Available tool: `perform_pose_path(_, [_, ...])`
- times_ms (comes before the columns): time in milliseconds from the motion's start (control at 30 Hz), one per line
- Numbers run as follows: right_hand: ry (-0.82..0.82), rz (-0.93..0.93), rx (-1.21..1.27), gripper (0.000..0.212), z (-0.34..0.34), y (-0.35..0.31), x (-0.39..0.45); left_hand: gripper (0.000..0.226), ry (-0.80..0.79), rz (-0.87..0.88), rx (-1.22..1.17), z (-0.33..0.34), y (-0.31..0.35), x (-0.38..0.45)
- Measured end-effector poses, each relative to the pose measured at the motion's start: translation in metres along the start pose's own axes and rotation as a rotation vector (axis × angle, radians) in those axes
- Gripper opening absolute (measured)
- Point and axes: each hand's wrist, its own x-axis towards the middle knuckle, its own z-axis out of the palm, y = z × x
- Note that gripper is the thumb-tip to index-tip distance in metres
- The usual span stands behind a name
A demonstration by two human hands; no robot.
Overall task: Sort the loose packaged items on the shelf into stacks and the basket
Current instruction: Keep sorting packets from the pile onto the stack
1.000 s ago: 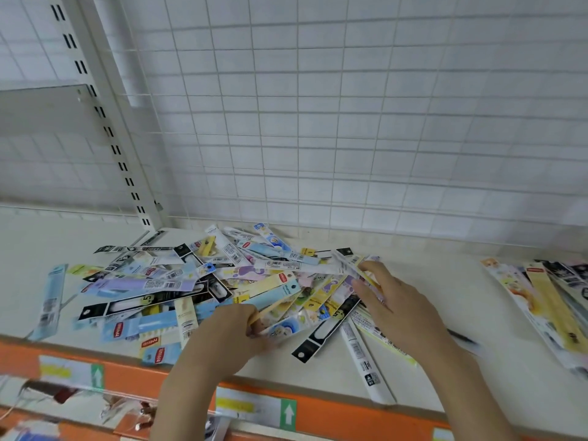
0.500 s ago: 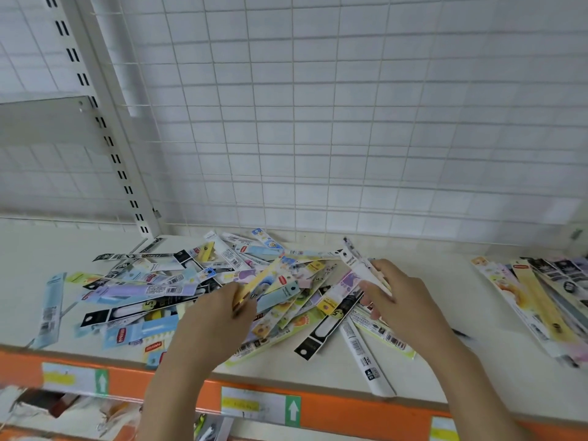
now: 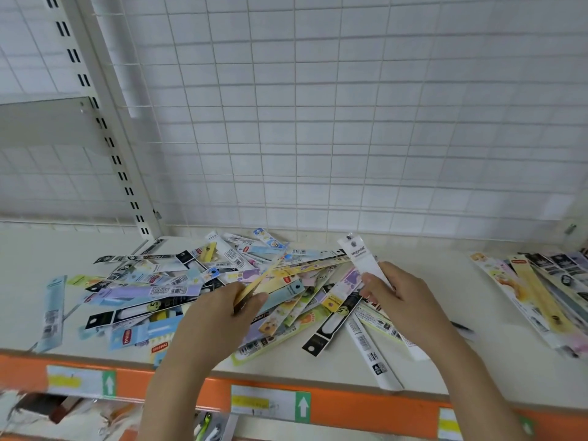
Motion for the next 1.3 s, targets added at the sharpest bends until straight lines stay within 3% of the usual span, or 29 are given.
perform_pose_path(67, [0.029, -0.007, -0.045, 0.037, 0.000, 0.002, 0.000, 0.045, 0.004, 0.003, 0.001, -0.001, -0.001, 0.001])
perform_pose_path(367, [0.107, -0.087, -0.155, 0.045, 0.000, -0.001, 0.001, 0.044, -0.002, 0.020, -0.007, 0.004, -0.004, 0.006])
perform_pose_path(533, [0.092, -0.054, -0.094, 0.020, -0.004, 0.003, 0.002, 0.042, 0.015, 0.012, -0.066, 0.007, -0.006, 0.008])
perform_pose_path(700, [0.134, -0.099, -0.132, 0.015, -0.006, -0.003, 0.003, 0.039, 0.003, -0.022, -0.080, 0.007, -0.008, 0.009])
perform_pose_path(1067, [0.171, -0.214, -0.221, 0.032, -0.012, -0.013, 0.006, 0.040, -0.006, -0.033, -0.064, 0.003, -0.009, 0.009])
perform_pose_path(1300, [0.201, -0.176, -0.213, 0.035, -0.018, -0.007, 0.008, 0.040, -0.011, -0.055, -0.083, 0.005, -0.006, 0.011])
